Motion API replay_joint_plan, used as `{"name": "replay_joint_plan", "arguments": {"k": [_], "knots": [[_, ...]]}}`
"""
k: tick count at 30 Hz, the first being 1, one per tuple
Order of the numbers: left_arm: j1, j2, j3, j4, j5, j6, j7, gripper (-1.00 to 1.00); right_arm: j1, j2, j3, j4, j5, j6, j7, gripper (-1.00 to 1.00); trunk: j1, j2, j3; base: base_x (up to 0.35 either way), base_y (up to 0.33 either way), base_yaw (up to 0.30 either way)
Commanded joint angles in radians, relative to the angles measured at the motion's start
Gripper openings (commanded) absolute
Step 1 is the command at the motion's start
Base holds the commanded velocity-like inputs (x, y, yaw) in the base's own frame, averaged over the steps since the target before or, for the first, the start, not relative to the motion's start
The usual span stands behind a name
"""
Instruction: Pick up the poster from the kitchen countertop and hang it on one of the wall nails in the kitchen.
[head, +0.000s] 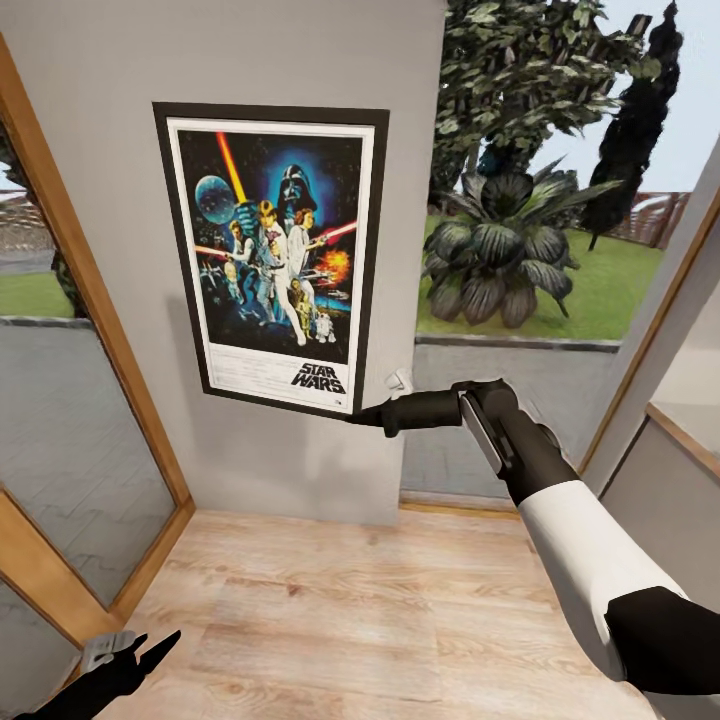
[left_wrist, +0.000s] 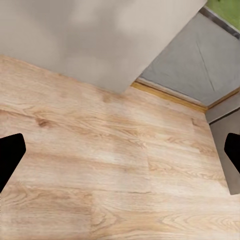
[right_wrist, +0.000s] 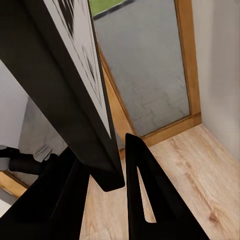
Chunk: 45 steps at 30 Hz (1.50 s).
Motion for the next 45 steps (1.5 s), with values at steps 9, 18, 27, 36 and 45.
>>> {"name": "replay_joint_plan", "arguments": {"k": [9, 18, 27, 36, 45], "knots": [[-0.001, 0.001, -0.008, 0.001, 0.007, -0.006, -0.001, 1.0, -0.003, 0.003, 0.002, -0.01, -0.009, 0.011, -0.001, -1.0, 0.001, -0.002, -0.002, 0.023, 0.02, 0.0], [-0.001, 0.001, -0.009, 0.001, 0.007, -0.006, -0.001, 1.0, -0.003, 0.004, 0.003, -0.021, -0.009, 0.011, -0.001, -1.0, 0.001, -0.002, -0.002, 0.055, 0.039, 0.0], [-0.001, 0.001, -0.009, 0.001, 0.007, -0.006, -0.001, 1.0, -0.003, 0.004, 0.003, -0.022, -0.009, 0.011, -0.001, -1.0, 0.001, -0.002, -0.002, 0.075, 0.034, 0.0], [-0.001, 0.001, -0.008, 0.001, 0.007, -0.006, -0.001, 1.0, -0.003, 0.004, 0.003, -0.022, -0.008, 0.011, -0.001, -1.0, 0.001, -0.002, -0.002, 0.082, 0.002, 0.0], [-0.001, 0.001, -0.007, 0.001, 0.007, -0.006, -0.001, 1.0, -0.003, 0.004, 0.046, -0.021, -0.008, 0.011, -0.002, -1.0, 0.001, -0.002, -0.002, 0.07, 0.037, 0.0]]}}
